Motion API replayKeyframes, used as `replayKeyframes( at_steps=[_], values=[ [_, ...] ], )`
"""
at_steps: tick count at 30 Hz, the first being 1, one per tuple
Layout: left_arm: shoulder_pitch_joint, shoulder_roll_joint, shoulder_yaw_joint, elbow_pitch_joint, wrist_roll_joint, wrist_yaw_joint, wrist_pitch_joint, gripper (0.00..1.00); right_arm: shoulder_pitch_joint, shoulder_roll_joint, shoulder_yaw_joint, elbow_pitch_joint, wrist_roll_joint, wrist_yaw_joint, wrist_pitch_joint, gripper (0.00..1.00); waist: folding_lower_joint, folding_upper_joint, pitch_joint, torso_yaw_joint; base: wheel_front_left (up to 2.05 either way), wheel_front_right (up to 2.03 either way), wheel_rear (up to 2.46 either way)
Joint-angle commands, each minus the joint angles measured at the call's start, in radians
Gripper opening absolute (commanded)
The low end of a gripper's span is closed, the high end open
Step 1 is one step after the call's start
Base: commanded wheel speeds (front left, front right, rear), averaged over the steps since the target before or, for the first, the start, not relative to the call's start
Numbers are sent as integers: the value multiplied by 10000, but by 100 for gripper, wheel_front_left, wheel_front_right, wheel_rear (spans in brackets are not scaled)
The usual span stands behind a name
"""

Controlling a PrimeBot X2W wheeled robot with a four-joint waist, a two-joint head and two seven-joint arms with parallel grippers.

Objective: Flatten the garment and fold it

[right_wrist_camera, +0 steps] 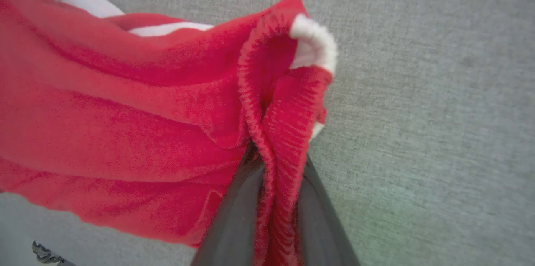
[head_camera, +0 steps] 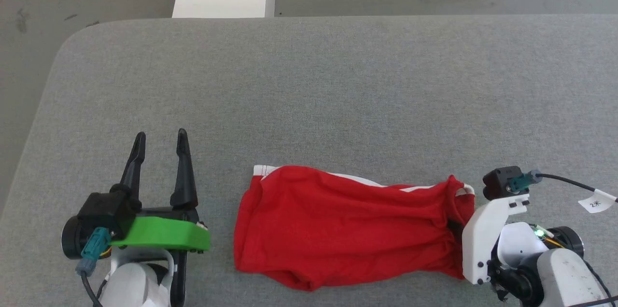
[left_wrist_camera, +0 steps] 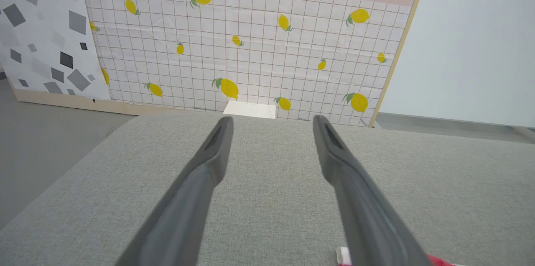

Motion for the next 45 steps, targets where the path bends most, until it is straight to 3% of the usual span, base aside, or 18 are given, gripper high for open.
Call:
replayKeyframes(
  at_steps=[1,3,13,19,24,27,32,36,45],
  values=[
    [124,-88,114,12,175,-108,-44,100,15,-10,60,252,71,-13,-89,0,0,115,-8,-4,0,0,0],
    [157,-190,249,-21,285,-213,-44,100,-97,-125,-27,268,143,-13,-198,0,0,115,-12,-22,0,0,0],
    [162,-566,662,-37,762,-732,-45,100,-800,-2310,-1650,1302,254,-13,-78,0,0,115,30,-95,0,0,0],
    [223,-656,756,198,836,-894,-45,100,-1108,-2775,-2598,2189,-323,-13,61,0,0,115,-37,-180,0,0,0],
    [400,-715,869,400,861,-983,-45,100,-1066,-3140,-1779,1234,-466,-13,157,0,0,115,-397,-294,0,0,0],
    [574,-737,877,421,887,-1008,-45,100,-645,-3422,-1074,-359,-45,-13,767,0,0,115,-579,-387,0,0,0],
    [646,-757,853,436,852,-1021,-45,100,-78,-3198,-615,-2258,743,-13,1700,0,0,115,-617,-410,0,0,0],
    [639,-767,778,454,815,-1036,-45,100,67,-2705,-189,-2979,1077,-13,1867,0,0,115,-564,-336,0,0,0],
    [575,-775,715,486,735,-1050,-45,100,-394,-1156,990,-2208,1285,-13,1212,0,0,115,-324,16,0,0,0]
  ],
)
